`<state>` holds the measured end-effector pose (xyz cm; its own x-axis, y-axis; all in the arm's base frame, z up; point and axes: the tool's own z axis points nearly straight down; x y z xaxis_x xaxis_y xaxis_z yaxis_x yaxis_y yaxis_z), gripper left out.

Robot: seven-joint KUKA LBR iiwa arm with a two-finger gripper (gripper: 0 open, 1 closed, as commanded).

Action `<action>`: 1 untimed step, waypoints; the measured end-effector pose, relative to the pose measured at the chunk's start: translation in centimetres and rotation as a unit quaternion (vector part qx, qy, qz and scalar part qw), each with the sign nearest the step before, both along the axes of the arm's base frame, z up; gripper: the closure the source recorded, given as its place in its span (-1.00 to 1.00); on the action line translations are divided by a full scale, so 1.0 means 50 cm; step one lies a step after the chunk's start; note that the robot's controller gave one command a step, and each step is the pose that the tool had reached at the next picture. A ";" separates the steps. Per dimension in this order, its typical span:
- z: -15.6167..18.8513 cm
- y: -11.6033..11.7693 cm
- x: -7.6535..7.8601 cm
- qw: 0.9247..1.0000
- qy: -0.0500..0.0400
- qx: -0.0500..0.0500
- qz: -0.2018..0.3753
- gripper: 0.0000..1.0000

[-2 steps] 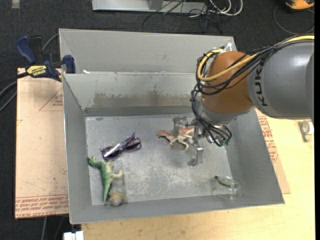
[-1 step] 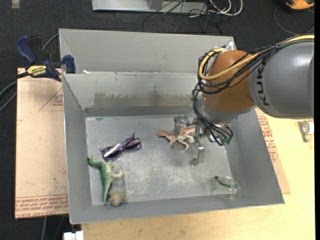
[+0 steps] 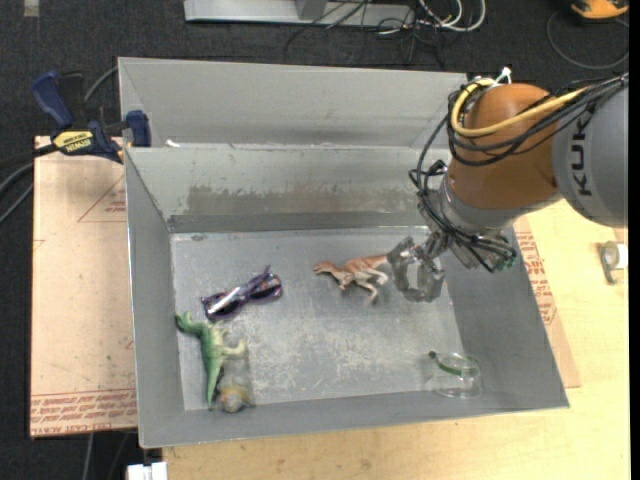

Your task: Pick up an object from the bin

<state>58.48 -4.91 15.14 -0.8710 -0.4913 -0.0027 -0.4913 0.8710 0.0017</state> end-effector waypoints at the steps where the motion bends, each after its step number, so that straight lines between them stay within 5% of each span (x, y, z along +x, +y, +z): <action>1: 0.000 0.000 0.000 1.000 0.000 0.000 0.000 -1.00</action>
Offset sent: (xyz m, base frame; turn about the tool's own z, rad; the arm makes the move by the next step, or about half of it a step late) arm 0.0000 0.0000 0.0000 0.0000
